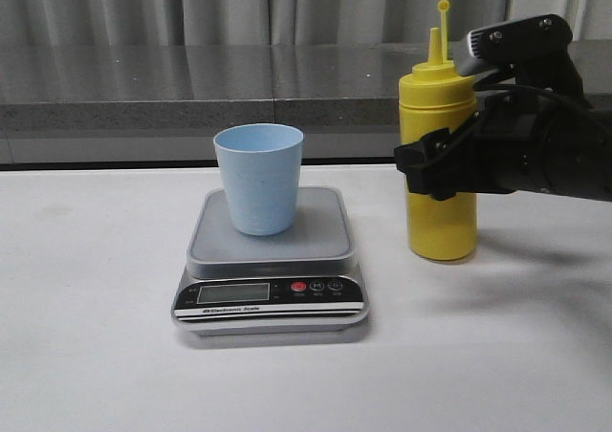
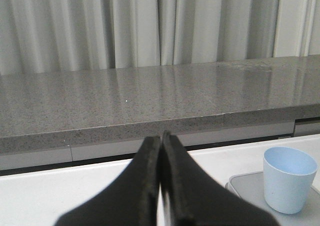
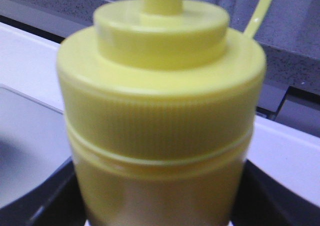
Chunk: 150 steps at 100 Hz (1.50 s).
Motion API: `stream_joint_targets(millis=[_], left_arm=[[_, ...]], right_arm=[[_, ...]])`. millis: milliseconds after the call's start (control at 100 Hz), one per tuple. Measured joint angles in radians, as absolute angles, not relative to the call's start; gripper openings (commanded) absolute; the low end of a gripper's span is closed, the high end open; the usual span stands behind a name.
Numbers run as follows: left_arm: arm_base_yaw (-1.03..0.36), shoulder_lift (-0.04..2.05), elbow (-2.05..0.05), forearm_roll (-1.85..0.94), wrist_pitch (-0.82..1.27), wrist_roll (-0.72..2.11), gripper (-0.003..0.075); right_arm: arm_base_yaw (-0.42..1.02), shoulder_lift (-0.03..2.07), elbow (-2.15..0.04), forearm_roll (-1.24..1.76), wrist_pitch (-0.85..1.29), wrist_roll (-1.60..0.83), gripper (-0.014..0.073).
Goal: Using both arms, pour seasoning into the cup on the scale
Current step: 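Open the right gripper and withdraw it from the bottle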
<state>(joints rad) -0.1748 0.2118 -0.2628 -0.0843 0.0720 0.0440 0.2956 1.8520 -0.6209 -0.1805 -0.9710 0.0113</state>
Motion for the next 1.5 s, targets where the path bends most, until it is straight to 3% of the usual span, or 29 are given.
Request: stream_joint_targets(millis=[100, 220, 980, 1500], left_arm=[[-0.175, 0.212, -0.263, -0.084, 0.072, 0.044, -0.0018], [-0.175, 0.212, -0.263, -0.084, 0.072, 0.044, -0.0018], [-0.175, 0.212, -0.263, -0.084, 0.072, 0.044, -0.0018], [-0.175, 0.212, -0.263, -0.084, 0.072, 0.044, -0.0018]], right_arm=[[0.296, 1.852, -0.621, -0.180, -0.971, 0.028, 0.0580], [0.296, 1.854, -0.621, -0.183, -0.955, 0.037, 0.0662], [0.296, 1.799, -0.516, -0.144, -0.977, 0.045, 0.0663], [0.296, 1.531, -0.334, -0.021, -0.980, 0.047, 0.0663]])
